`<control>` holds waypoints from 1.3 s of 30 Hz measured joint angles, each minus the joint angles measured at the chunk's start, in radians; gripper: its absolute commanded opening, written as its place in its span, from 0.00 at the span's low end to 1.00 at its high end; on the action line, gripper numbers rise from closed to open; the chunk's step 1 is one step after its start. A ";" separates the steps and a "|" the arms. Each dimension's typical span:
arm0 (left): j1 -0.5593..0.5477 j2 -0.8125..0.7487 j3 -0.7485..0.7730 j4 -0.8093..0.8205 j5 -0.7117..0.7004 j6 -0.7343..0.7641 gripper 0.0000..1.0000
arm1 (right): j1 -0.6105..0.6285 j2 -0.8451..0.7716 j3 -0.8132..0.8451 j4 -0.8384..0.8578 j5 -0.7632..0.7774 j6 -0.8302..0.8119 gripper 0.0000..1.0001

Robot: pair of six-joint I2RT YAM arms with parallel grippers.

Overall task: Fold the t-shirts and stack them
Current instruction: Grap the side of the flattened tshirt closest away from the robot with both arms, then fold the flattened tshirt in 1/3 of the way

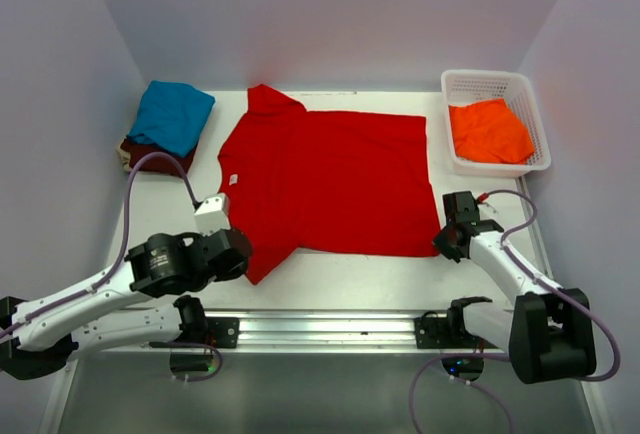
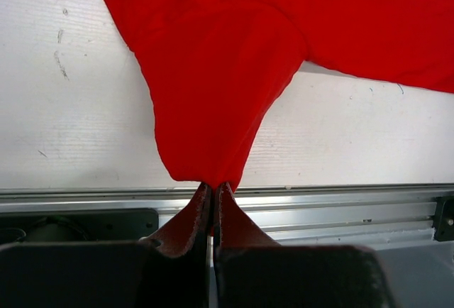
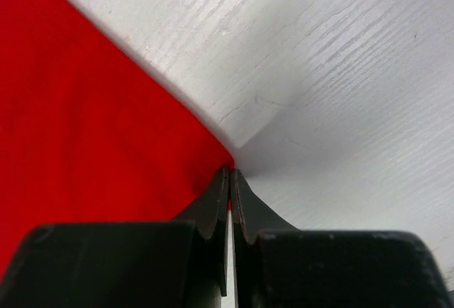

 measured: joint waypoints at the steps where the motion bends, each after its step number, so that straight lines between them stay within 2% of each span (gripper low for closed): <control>1: 0.000 -0.002 -0.002 0.000 0.000 0.000 0.00 | 0.000 -0.006 -0.002 0.000 -0.004 -0.002 0.00; 6: 0.000 -0.027 -0.016 0.002 -0.006 -0.008 0.00 | 0.000 -0.088 -0.002 -0.026 -0.033 -0.025 0.00; 12: 0.000 -0.108 -0.100 0.031 -0.074 -0.014 0.00 | 0.000 -0.176 0.064 -0.053 -0.030 -0.064 0.00; 16: 0.000 -0.097 -0.124 0.093 -0.143 0.016 0.00 | 0.000 -0.101 0.133 -0.027 -0.031 -0.093 0.00; 22: 0.019 0.036 -0.123 0.253 -0.254 0.138 0.00 | 0.000 0.072 0.201 0.047 -0.034 -0.130 0.00; 32: 0.415 0.174 -0.212 0.661 -0.204 0.505 0.00 | -0.010 0.283 0.352 0.141 -0.013 -0.175 0.00; 39: 0.543 0.321 -0.205 0.825 -0.136 0.632 0.00 | -0.023 0.405 0.424 0.172 0.002 -0.192 0.00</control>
